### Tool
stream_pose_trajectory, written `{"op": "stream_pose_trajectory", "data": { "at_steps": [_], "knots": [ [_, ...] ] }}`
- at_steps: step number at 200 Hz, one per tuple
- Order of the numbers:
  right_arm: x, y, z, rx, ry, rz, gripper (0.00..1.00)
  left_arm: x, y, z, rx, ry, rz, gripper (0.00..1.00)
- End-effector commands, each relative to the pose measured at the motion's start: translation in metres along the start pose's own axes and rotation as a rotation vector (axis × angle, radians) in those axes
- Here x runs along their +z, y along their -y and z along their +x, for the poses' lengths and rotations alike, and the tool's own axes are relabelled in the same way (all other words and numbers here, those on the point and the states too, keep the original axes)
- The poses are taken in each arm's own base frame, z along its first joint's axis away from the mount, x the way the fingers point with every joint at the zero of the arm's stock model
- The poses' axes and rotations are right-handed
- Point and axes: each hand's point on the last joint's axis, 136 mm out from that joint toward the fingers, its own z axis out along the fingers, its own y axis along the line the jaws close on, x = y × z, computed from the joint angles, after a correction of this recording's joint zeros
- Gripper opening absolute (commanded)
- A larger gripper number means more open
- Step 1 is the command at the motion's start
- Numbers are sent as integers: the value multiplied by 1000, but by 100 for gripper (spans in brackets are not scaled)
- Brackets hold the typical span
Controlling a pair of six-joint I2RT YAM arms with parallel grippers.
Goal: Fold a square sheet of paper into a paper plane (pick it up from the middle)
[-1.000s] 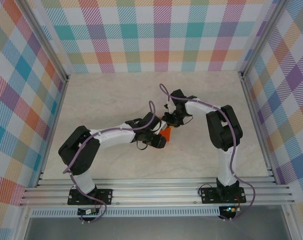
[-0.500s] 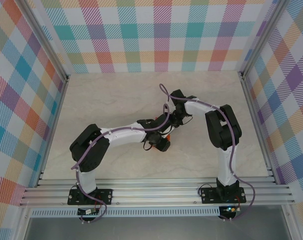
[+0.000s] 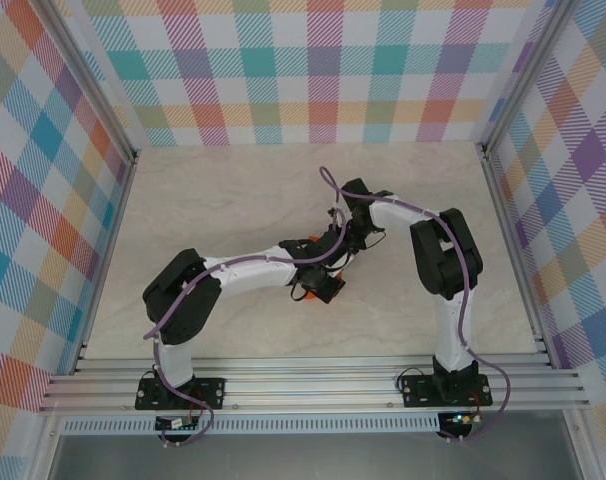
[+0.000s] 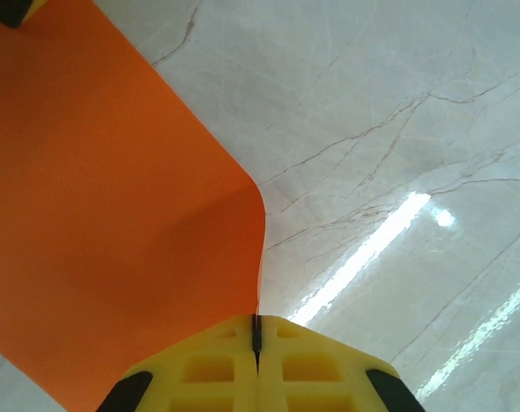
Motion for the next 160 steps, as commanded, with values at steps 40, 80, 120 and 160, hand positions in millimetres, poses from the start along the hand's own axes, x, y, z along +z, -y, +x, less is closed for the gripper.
{"op": "stream_pose_trajectory", "data": {
  "at_steps": [40,80,120,160],
  "knots": [
    [10,9,9,-55,-63,11,34,-25,-22,-18,-231,129,203,3],
    [13,16,10,-80,-82,40,31,-21,-37,-20,-342,169,322,3],
    [11,15,5,-84,-72,44,31,-7,-52,-10,-408,159,334,3],
    [11,14,4,-77,-70,42,31,-3,-64,-1,-460,167,311,3]
  ]
}}
